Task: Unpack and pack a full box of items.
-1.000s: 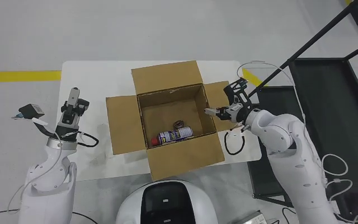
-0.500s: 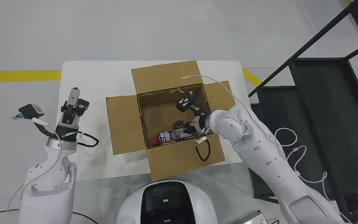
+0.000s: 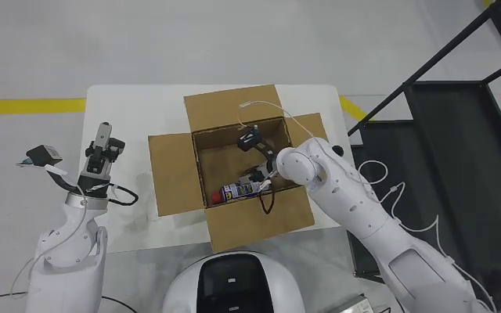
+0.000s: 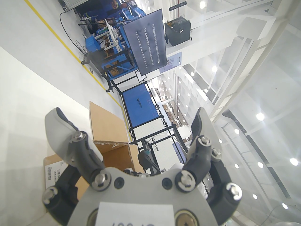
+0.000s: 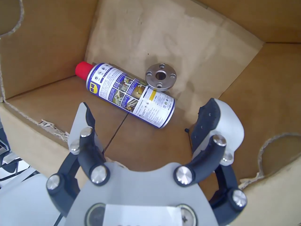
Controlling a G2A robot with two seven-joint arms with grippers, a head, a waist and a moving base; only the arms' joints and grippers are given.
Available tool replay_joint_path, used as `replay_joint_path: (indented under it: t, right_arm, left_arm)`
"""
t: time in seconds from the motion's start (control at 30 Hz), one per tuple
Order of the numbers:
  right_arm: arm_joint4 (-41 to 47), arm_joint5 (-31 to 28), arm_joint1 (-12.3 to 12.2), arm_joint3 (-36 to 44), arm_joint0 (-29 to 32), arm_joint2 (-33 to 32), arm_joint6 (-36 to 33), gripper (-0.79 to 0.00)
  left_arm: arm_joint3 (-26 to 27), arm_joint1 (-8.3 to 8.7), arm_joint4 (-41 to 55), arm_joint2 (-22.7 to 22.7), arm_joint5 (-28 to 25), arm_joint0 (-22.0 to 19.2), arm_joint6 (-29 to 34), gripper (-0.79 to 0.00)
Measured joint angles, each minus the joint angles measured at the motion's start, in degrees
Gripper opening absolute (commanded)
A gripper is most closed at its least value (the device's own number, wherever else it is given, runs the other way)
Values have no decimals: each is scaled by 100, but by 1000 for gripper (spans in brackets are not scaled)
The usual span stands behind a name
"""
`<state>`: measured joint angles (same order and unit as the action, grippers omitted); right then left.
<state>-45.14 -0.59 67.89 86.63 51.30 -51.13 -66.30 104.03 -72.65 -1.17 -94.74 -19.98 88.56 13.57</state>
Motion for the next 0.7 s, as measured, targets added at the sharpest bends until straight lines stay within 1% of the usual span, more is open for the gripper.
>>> replay_joint_path:
  t: [0.33,0.43,0.53,0.63,0.7]
  right_arm:
    - [1,15,-1,-5,0,-9,-3,0]
    - [59,-23,-1,-49,65,-34,125,0]
    - [384,-22,22,-187,115,-82,212,0]
    - [834,165,97,-483,38,-26,239,0]
    - [1057,190,149,-677,-37,41,316,0]
  left_arm:
    - [0,0,0,0,0,0,0,0]
    - [0,0,0,0,0,0,0,0]
    - [0,0,0,0,0,0,0,0]
    - [0,0,0,0,0,0,0,0]
    - [0,0,0,0,0,0,0,0]
